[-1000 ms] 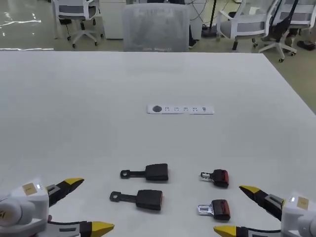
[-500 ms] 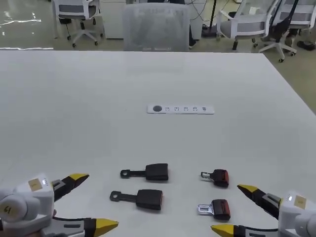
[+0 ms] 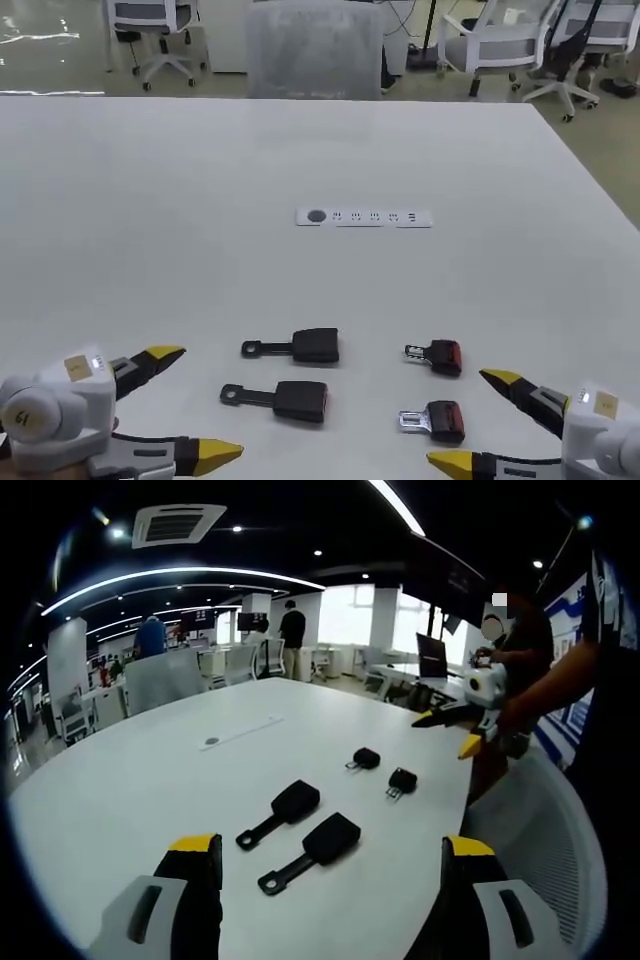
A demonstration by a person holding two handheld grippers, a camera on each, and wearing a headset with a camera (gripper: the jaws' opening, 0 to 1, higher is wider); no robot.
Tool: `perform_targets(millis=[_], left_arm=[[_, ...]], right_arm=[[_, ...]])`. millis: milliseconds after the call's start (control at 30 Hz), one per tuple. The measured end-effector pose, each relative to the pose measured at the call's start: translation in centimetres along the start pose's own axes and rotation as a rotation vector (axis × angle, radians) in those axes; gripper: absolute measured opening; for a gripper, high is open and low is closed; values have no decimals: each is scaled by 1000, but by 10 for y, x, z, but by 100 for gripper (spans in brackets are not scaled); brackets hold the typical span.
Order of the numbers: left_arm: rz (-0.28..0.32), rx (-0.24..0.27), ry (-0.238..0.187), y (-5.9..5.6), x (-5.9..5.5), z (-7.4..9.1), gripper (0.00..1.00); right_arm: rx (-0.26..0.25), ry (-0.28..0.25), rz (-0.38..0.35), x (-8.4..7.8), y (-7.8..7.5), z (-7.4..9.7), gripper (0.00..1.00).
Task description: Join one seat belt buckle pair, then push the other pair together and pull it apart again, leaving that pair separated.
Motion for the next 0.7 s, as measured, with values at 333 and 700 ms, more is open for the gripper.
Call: perform_targets(millis=[333, 700], left_arm=[[-30, -23, 22, -1, 2, -14, 90], [-49, -55, 51, -2, 2, -31, 89]], right_arm=[[20, 45, 28, -2, -7, 0, 86], [42, 99, 60, -4, -22, 1, 86]])
Point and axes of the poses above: the centre of the closed fingertips' face, and the gripper's own axes: z roughly backward along the fingers, y roughly to its left, x roughly out of its top, the point moved 8 cm from there along z, roughly backward along the fingers, and after that the axes turned 12 degrees about x, right-handed, at the moved point
